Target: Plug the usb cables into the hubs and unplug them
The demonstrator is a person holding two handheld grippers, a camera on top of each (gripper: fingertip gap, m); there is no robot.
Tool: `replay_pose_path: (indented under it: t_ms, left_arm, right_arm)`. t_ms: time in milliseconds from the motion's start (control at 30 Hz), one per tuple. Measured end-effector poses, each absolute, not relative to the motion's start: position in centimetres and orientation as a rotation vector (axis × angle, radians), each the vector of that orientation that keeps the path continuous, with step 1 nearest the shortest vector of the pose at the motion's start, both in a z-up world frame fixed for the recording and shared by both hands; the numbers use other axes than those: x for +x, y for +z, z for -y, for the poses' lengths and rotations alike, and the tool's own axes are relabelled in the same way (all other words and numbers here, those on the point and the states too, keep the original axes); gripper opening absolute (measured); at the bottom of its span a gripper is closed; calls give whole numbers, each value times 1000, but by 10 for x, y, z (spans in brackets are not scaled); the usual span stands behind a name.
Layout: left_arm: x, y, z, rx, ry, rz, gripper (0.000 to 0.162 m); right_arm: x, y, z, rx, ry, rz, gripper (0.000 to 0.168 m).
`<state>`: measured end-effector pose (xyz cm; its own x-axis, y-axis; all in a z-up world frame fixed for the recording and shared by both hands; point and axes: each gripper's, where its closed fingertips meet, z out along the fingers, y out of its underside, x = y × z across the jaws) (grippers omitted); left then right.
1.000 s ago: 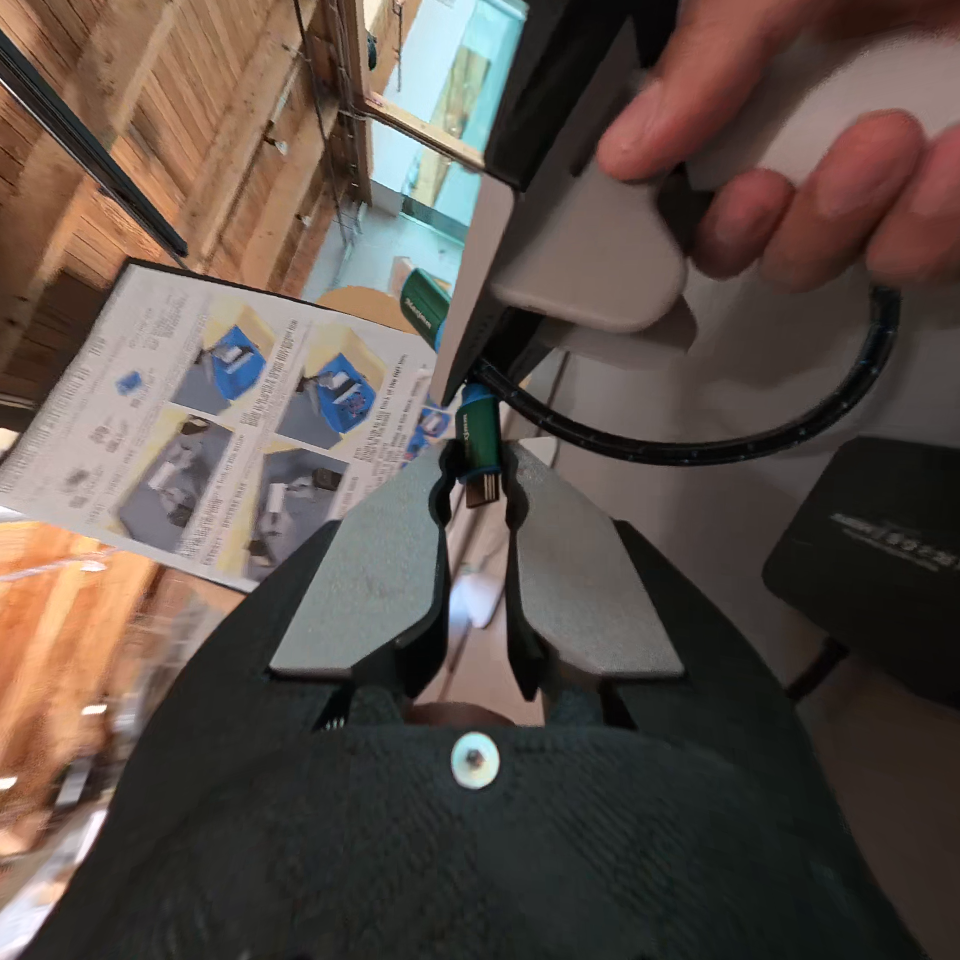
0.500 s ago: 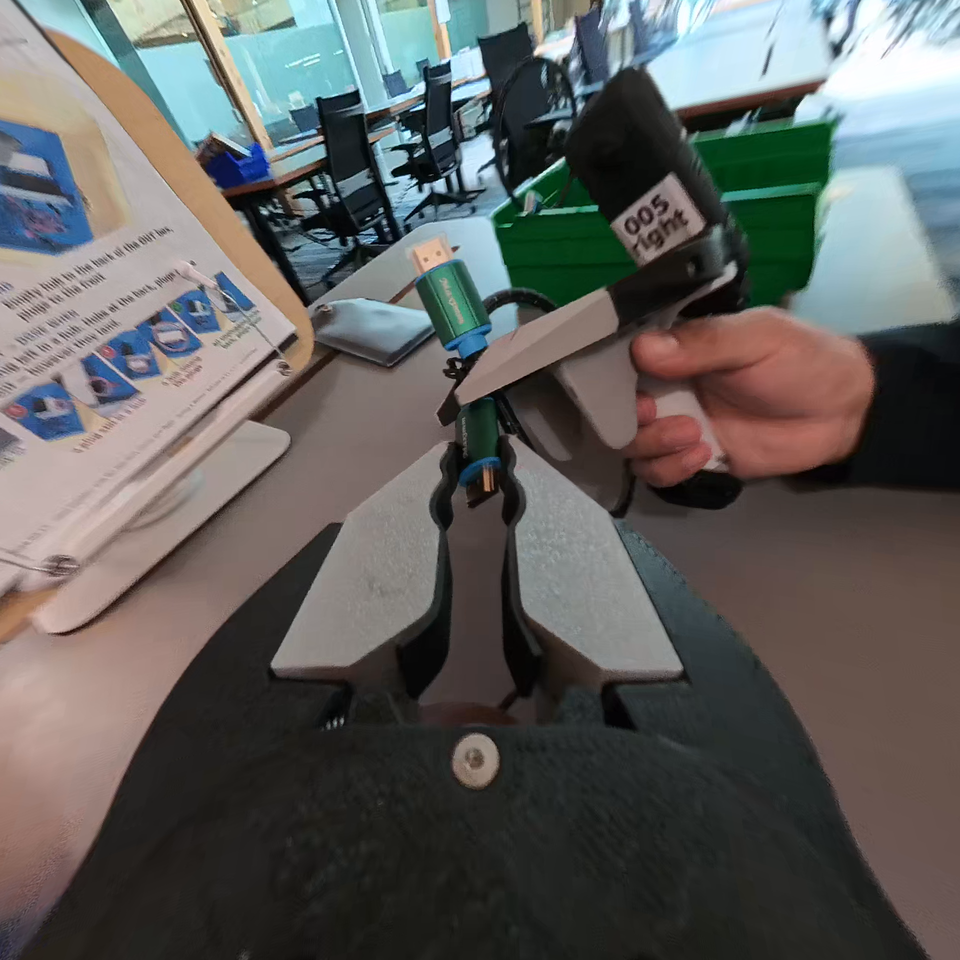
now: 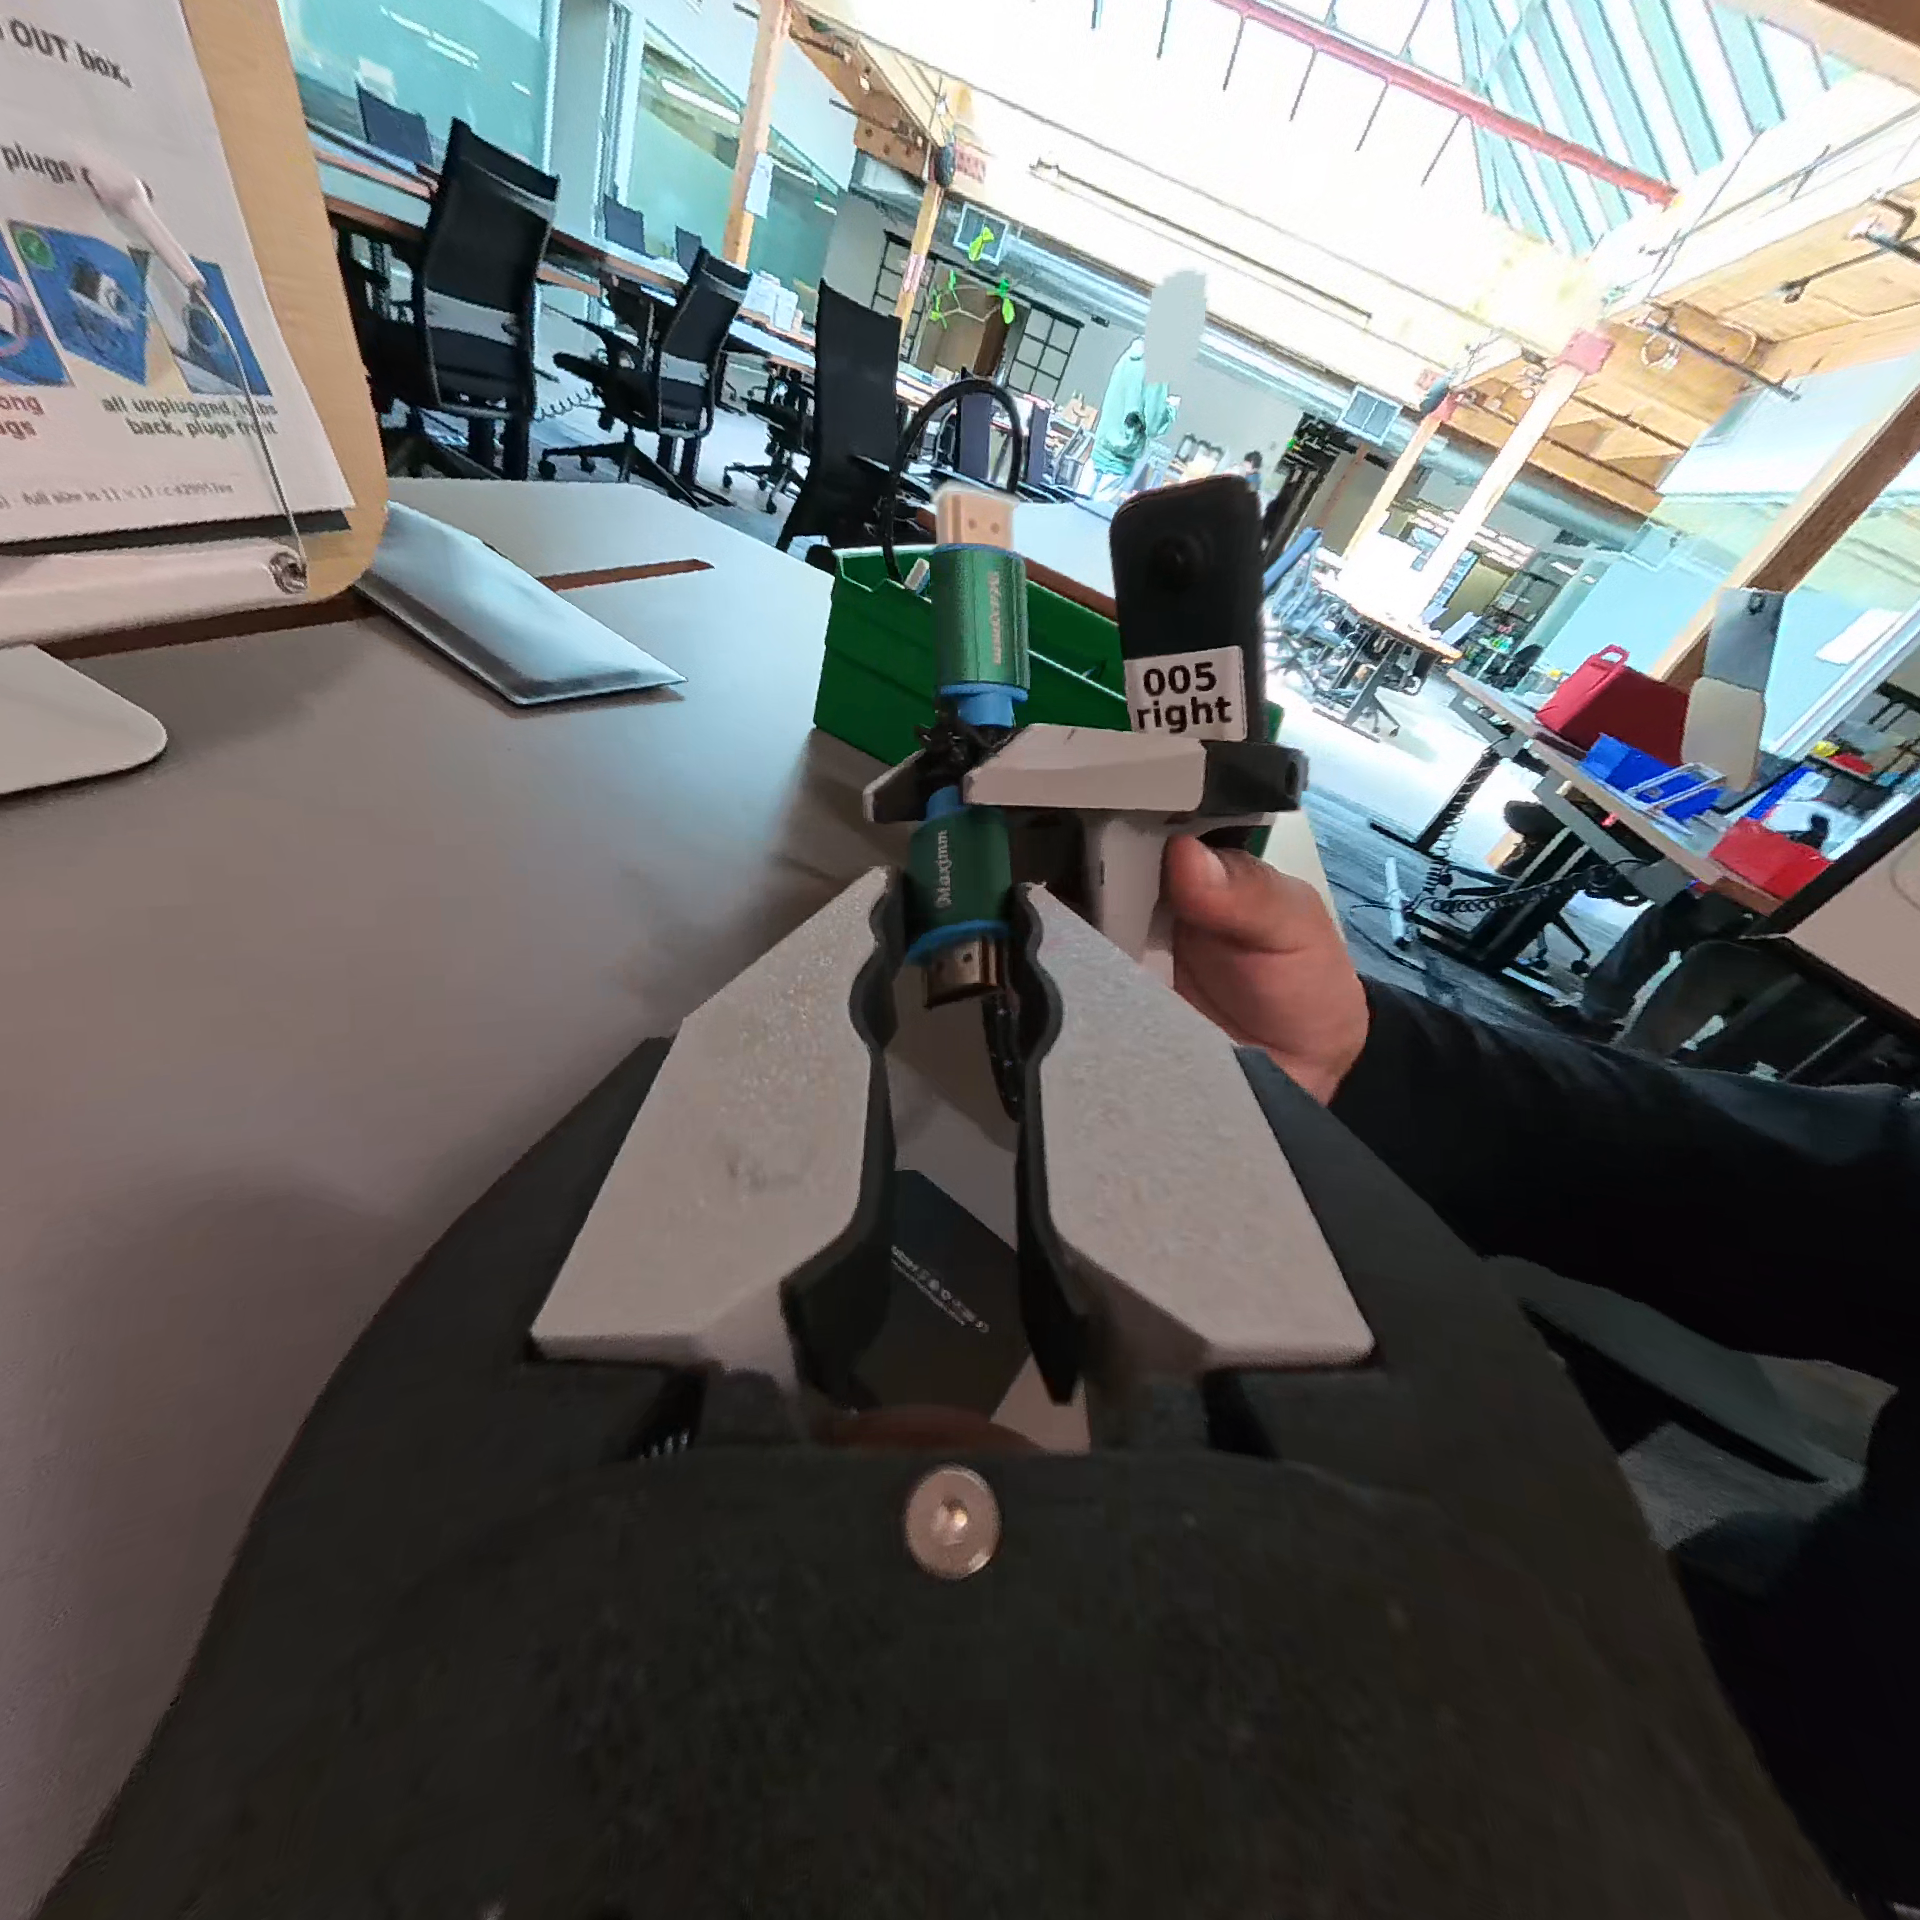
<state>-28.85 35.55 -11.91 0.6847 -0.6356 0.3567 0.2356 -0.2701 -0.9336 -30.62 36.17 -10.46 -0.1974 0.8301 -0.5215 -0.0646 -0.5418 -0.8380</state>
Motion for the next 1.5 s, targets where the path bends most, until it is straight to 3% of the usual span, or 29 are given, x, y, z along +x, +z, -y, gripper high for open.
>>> replay_pose_path:
  t_ms: [167, 400, 467, 567, 733, 800, 933, 1500]
  left_arm:
    - [-292, -118, -357, -1636, -731, -368, 17]
    - [-309, -109, -362, -1558, -259, -466, 16]
    - [-309, -104, -360, -1527, -212, -476, 16]
    - [-304, -102, -358, -1514, -269, -474, 16]
    - [-305, -103, -358, -1533, -616, -336, 17]
    - [-307, -108, -360, -1549, -643, -314, 17]
    - [-304, -105, -358, -1540, -631, -338, 17]
    - [-295, -98, -353, -1490, -874, -266, 18]
  right_arm:
    - [-307, -104, -363, -1433, 1854, 900, 14]
    - [-295, -89, -375, -1395, 2055, 731, 29]
    - [-292, -86, -375, -1380, 2081, 724, 20]
    - [-294, -91, -376, -1405, 2005, 759, 4]
    - [-294, -90, -369, -1381, 1970, 826, 16]
    - [-297, -92, -363, -1387, 1987, 871, 28]
    - [-300, -96, -364, -1410, 1981, 869, 11]
    - [-301, -91, -356, -1382, 2012, 877, 12]
